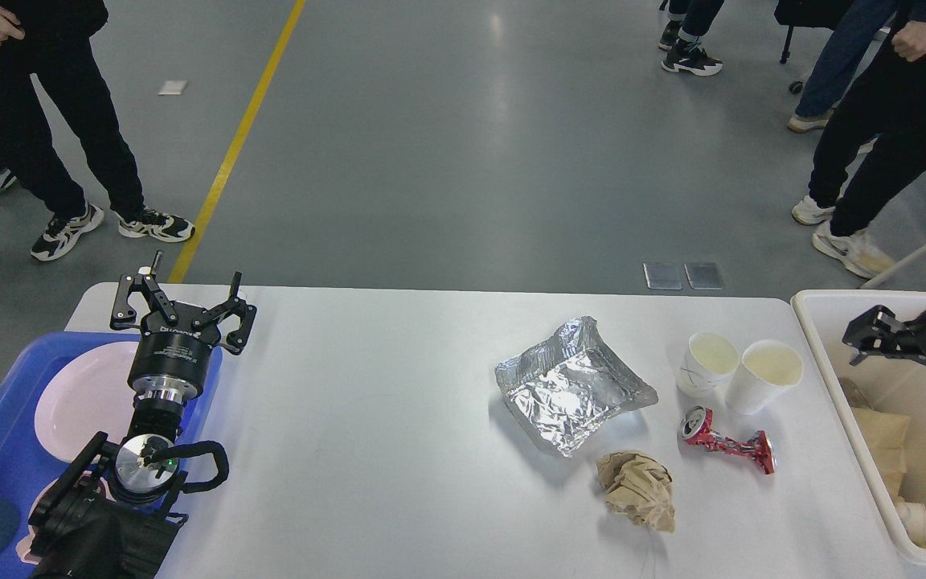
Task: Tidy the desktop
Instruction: 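Raise the right gripper out of the bin above the cups, then lower the right gripper onto the crumpled brown napkin and grasp it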
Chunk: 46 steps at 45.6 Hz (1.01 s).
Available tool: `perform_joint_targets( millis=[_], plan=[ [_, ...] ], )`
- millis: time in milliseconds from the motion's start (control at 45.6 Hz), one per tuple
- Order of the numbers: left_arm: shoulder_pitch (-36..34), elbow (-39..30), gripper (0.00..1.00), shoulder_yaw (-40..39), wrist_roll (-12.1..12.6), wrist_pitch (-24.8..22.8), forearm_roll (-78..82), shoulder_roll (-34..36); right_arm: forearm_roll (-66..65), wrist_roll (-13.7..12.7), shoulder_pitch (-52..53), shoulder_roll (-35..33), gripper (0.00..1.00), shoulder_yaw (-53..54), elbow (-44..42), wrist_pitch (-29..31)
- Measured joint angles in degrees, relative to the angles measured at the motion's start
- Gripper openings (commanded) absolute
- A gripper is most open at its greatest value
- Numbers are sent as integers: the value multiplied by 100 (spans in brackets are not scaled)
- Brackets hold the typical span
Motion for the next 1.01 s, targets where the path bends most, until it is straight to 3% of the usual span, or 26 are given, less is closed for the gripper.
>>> perform_joint_targets(
  millis=[197, 285, 614, 1008],
  plan=[
    [0, 0, 96, 0, 0, 0, -1, 0, 29, -3, 1814, 869, 100, -411, 823, 1918],
    [3, 0, 96, 0, 0, 0, -1, 0, 30, -3, 2505, 1198, 100, -347, 1308, 2415],
    [4, 3, 96, -9, 0, 0, 0, 0, 70, -12, 4710, 1332, 100, 106, 3226, 2579],
    [4, 3, 96, -3, 1, 0, 0, 0, 70, -13, 4692, 1291, 100, 88, 3457, 2474]
  ],
)
